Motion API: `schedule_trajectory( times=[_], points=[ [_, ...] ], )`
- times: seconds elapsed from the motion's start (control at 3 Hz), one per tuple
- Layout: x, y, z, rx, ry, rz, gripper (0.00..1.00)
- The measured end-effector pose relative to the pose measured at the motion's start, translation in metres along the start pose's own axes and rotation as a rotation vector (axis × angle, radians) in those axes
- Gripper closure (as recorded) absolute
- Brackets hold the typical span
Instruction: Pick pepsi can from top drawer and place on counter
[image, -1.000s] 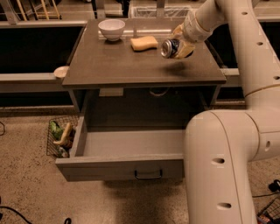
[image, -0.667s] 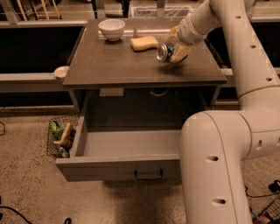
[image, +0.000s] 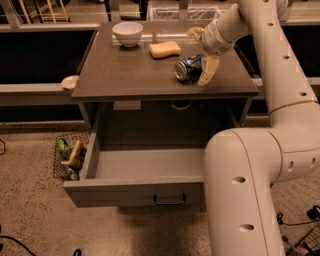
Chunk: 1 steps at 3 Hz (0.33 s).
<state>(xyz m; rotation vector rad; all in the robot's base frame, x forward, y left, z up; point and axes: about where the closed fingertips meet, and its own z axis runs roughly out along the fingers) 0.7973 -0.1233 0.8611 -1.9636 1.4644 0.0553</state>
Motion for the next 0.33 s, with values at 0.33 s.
schedule_trajectory(
  times=[0.33],
  points=[
    [0.0080, -0.0054, -0.0243, 0.095, -0.086, 0.014, 0.00]
  ],
)
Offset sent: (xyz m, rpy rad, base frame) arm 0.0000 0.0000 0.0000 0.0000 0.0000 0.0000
